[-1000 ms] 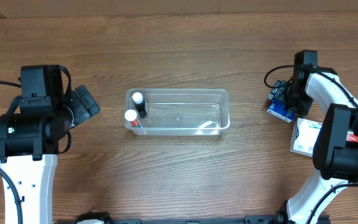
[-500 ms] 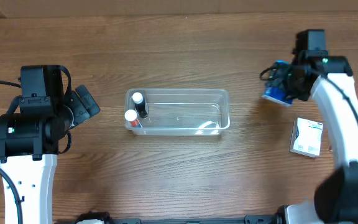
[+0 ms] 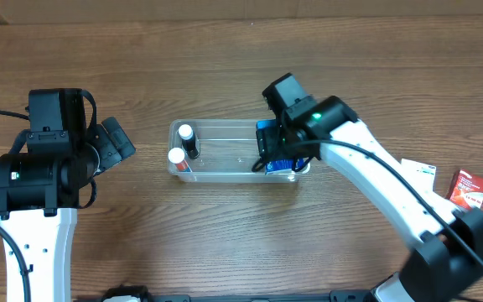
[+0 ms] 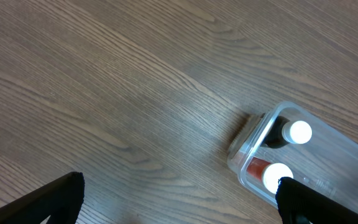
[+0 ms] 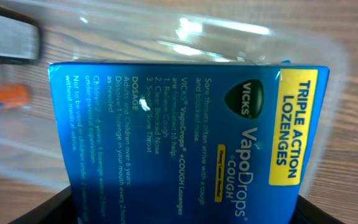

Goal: Pack container
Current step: 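Lower the blue box into the container's right end and release, then grasp the white Universal bandage box with the right gripper, then place the white box into the container beside the blue box, then grasp the red box with the right gripper, then lower the red box into the container in front of the others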

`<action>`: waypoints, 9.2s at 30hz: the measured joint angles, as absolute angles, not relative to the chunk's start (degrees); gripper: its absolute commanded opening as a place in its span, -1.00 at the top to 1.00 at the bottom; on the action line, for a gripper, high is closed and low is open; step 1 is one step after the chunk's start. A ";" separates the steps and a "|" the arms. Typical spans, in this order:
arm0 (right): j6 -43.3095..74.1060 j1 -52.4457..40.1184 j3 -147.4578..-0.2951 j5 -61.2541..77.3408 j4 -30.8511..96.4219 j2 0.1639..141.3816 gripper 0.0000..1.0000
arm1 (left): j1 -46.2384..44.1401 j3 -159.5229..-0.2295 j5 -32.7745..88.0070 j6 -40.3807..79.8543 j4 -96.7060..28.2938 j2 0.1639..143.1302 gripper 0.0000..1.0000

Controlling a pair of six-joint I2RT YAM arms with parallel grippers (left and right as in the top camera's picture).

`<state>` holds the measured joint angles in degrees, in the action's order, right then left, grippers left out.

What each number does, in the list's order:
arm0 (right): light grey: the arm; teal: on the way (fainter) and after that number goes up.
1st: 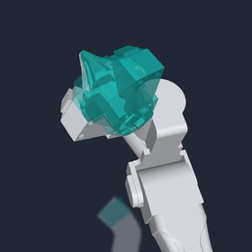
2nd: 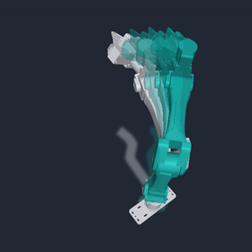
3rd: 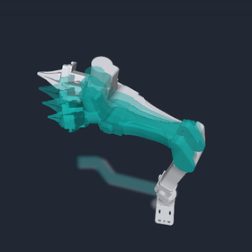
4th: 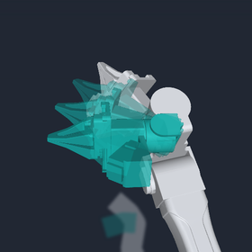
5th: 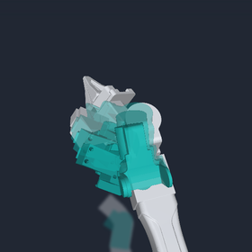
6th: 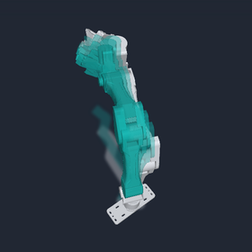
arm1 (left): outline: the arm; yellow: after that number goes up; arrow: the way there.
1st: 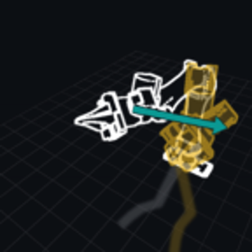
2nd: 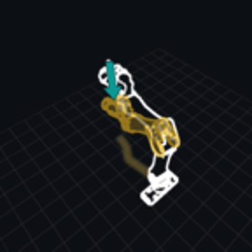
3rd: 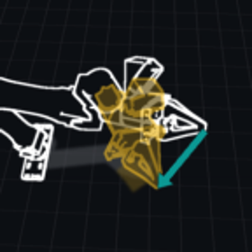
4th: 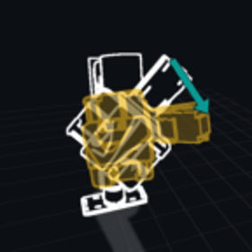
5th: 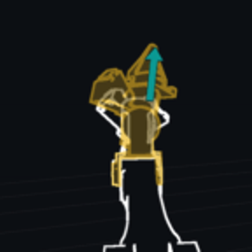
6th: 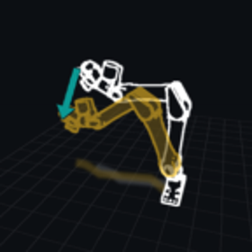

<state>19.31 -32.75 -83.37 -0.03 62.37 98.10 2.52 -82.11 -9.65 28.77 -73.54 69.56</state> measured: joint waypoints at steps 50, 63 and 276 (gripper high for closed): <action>25.63 6.61 -71.68 -7.20 80.16 66.26 -1.00 | 2.52 -82.08 -9.65 28.10 -73.73 69.56 -1.00; 8.47 25.78 -68.97 0.03 70.96 93.80 -1.00 | 2.52 -82.08 -9.65 28.10 -73.73 69.56 -1.00; 7.44 4.60 -79.07 4.69 64.99 83.18 -0.06 | 2.52 -82.08 -9.65 26.39 -75.07 69.56 -1.00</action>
